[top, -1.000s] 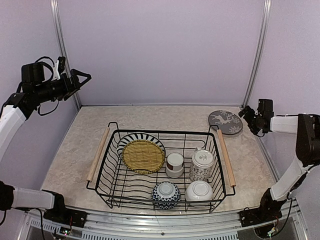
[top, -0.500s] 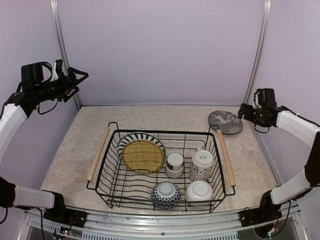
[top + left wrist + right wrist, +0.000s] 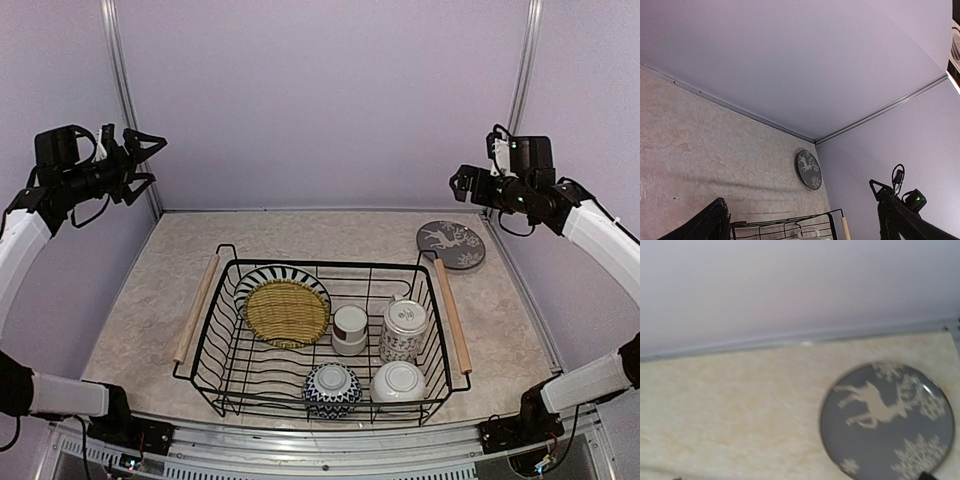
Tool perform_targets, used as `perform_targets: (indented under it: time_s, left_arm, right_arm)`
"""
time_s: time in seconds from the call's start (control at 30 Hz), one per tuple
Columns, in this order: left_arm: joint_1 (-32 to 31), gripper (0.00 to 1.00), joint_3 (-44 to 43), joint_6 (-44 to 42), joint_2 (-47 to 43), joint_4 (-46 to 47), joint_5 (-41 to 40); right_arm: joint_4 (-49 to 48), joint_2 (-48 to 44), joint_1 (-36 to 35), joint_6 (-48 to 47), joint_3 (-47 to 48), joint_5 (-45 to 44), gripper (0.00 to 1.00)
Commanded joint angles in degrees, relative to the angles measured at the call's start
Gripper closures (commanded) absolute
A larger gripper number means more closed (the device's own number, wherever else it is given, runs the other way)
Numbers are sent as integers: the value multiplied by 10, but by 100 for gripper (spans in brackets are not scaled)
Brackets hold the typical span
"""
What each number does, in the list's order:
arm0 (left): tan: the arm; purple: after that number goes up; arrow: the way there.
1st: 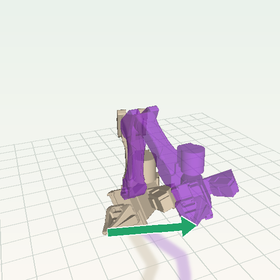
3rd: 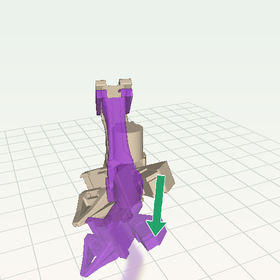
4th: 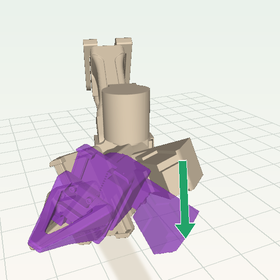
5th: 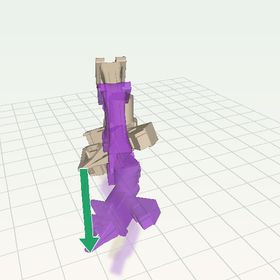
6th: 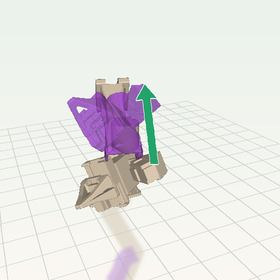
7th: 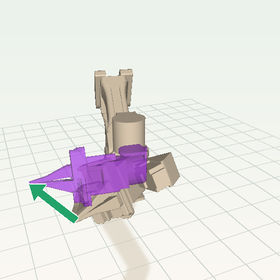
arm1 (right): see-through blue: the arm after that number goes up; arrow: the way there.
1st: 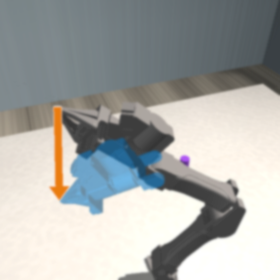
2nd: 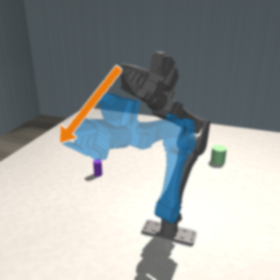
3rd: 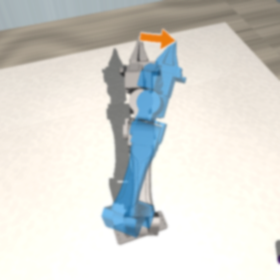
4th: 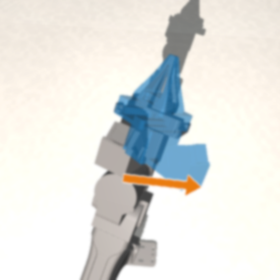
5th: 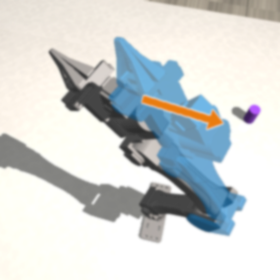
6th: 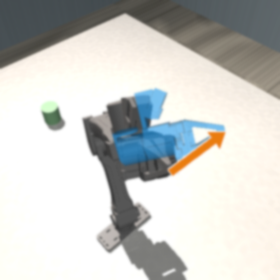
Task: Unload the mixed dishes from the dish rack
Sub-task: Grab the plate from the dish rack.
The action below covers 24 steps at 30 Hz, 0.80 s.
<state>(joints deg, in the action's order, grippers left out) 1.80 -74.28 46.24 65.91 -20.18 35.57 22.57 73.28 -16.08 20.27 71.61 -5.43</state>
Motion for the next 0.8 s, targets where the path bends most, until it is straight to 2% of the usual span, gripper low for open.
perform_targets:
  time_s: [0.0, 0.2, 0.4, 0.77]
  left_arm:
    - [14, 1, -10, 10, 11, -3, 19]
    - [18, 1, -17, -9, 20, -16, 11]
    - [25, 1, -15, -67, 28, -25, 43]
    - [26, 1, -8, -102, 34, -38, 30]
  right_arm:
    - [25, 11, -23, 4, 48, -2, 0]
    - [38, 72, -77, -16, 108, 15, 0]
    - [53, 155, -154, -71, 179, 30, 0]
    - [161, 375, -318, -218, 403, 53, 0]
